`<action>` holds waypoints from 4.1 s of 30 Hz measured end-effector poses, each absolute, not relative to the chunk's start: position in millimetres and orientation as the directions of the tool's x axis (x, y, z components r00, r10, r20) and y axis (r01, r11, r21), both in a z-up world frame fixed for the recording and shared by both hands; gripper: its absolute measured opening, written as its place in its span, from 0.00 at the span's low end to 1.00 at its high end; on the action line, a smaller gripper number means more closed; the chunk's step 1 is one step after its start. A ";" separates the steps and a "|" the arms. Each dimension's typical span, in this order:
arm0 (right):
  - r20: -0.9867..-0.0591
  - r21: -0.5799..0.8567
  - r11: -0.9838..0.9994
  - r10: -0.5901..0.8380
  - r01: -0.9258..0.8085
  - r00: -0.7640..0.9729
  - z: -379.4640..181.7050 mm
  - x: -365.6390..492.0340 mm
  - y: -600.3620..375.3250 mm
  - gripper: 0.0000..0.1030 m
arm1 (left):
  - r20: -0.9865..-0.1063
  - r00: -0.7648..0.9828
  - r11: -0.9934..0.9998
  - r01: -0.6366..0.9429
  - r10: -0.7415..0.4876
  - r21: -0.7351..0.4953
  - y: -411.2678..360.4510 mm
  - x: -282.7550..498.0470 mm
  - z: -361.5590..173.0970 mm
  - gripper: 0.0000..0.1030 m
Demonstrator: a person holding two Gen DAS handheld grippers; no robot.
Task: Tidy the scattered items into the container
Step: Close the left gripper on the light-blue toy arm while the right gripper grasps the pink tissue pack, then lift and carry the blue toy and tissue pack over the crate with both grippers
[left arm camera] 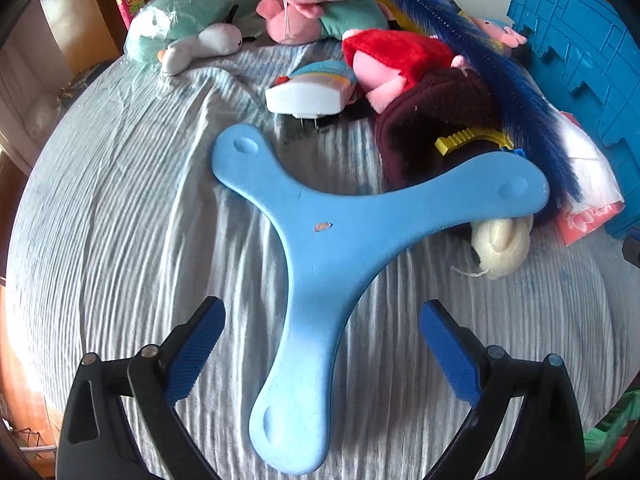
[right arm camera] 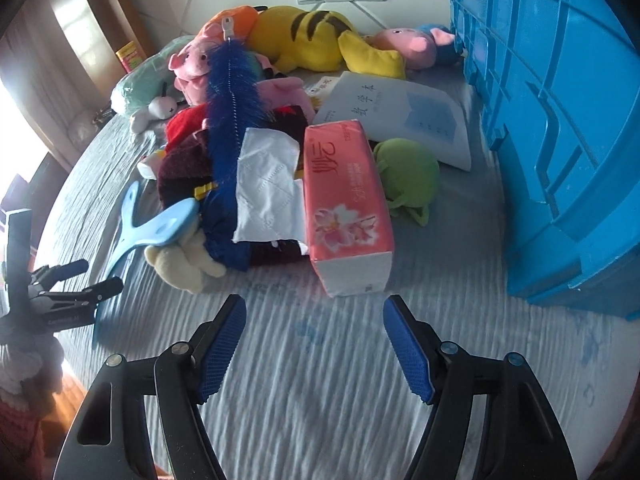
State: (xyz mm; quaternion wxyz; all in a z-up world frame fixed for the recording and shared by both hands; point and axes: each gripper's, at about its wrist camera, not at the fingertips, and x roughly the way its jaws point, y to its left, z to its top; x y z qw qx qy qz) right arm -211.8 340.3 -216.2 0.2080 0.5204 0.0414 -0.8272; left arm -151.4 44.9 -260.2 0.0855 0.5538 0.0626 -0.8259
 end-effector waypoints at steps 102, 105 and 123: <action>-0.651 0.341 -0.872 -0.489 0.352 -0.580 -90.7 -180.2 363.2 0.54 | -0.663 -0.746 -0.998 -0.053 0.062 -0.034 89.1 -133.7 -30.5 0.08; -0.639 0.327 -0.875 -0.483 0.357 -0.599 -77.9 -178.3 360.7 0.54 | -0.651 -0.756 -0.998 -0.063 0.068 -0.032 90.0 -134.3 -20.4 0.08; -0.594 0.250 -0.906 -0.423 0.342 -0.684 -30.5 -159.2 360.1 0.54 | -0.609 -0.787 -0.993 -0.120 0.101 -0.010 81.9 -131.7 12.5 0.08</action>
